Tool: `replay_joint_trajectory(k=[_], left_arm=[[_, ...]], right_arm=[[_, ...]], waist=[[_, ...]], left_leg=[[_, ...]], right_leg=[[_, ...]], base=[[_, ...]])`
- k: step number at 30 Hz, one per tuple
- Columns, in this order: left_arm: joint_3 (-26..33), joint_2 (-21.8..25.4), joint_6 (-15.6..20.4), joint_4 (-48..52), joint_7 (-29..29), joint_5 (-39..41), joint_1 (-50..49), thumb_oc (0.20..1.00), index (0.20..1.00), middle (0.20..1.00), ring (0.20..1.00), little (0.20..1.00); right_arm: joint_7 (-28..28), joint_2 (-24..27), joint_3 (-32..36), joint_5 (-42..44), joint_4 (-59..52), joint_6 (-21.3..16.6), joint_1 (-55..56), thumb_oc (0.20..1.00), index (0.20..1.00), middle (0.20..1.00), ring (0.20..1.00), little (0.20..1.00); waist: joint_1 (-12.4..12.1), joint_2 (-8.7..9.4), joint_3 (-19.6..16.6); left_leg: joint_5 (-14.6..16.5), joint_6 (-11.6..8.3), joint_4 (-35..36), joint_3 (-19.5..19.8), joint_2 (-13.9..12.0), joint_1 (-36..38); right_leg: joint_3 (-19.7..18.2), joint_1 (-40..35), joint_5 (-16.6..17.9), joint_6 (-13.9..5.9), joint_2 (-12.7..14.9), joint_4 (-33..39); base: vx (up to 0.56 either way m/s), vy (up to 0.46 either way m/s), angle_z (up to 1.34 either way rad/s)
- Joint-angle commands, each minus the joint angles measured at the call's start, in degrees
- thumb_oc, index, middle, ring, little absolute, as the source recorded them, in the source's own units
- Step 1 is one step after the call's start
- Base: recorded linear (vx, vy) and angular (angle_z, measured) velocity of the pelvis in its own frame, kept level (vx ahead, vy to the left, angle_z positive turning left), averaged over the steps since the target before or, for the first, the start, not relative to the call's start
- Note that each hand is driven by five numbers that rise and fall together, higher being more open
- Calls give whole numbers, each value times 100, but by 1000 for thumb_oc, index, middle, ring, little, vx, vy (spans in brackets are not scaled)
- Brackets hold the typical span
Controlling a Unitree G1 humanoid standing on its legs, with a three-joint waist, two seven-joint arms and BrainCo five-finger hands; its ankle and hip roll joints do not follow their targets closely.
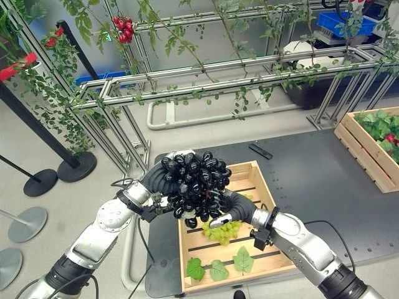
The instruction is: Pick up the fruits from the basket on one side to the basket on the other side
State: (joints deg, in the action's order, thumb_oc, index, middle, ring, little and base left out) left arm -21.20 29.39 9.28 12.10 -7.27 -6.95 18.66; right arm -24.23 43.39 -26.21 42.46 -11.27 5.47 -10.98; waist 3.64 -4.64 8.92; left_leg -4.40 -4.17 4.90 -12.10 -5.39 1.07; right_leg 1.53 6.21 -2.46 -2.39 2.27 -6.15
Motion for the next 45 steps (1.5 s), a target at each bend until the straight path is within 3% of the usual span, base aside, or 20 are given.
replay_joint_trajectory(k=[1,15,31,32,33,45], left_arm=[[-34,81,291,-327,356,-385,686,200,200,200,200,200],[-211,-24,224,-400,667,-561,896,200,200,200,200,200],[-284,-340,197,-260,700,449,846,200,200,200,200,200],[-287,-347,198,-259,700,469,850,200,200,200,200,200],[-300,-353,201,-251,691,487,854,200,200,200,200,200],[-291,-342,231,-288,696,439,820,200,200,200,200,200]], right_arm=[[13,-276,-271,268,-756,-151,-394,1000,1000,1000,1000,1000],[277,-622,-961,429,-658,-56,-883,1000,1000,1000,1000,1000],[319,-1006,-1380,879,-368,-137,-995,1000,1000,1000,1000,1000],[303,-1004,-1370,908,-370,-146,-979,536,536,536,536,536],[268,-1007,-1364,946,-416,-145,-977,200,200,200,200,200],[191,-950,-1251,1010,-550,-183,-840,200,200,200,200,200]], waist=[[15,381,-164],[-26,374,-145],[-34,328,-131],[-30,324,-134],[-23,318,-138],[15,312,-164]], left_leg=[[767,-29,-562,-24,87,171],[774,-15,-584,-22,91,149],[783,1,-597,22,129,121],[785,2,-597,27,132,120],[783,2,-584,29,134,122],[794,10,-553,11,133,146]], right_leg=[[183,-343,630,-622,410,833],[193,-339,639,-610,426,830],[236,-349,649,-609,466,829],[238,-350,647,-611,467,829],[244,-350,649,-614,467,836],[222,-341,650,-629,464,844]], base=[[0,0,0],[0,0,0],[0,0,0],[0,0,0],[0,0,0],[0,0,0]])
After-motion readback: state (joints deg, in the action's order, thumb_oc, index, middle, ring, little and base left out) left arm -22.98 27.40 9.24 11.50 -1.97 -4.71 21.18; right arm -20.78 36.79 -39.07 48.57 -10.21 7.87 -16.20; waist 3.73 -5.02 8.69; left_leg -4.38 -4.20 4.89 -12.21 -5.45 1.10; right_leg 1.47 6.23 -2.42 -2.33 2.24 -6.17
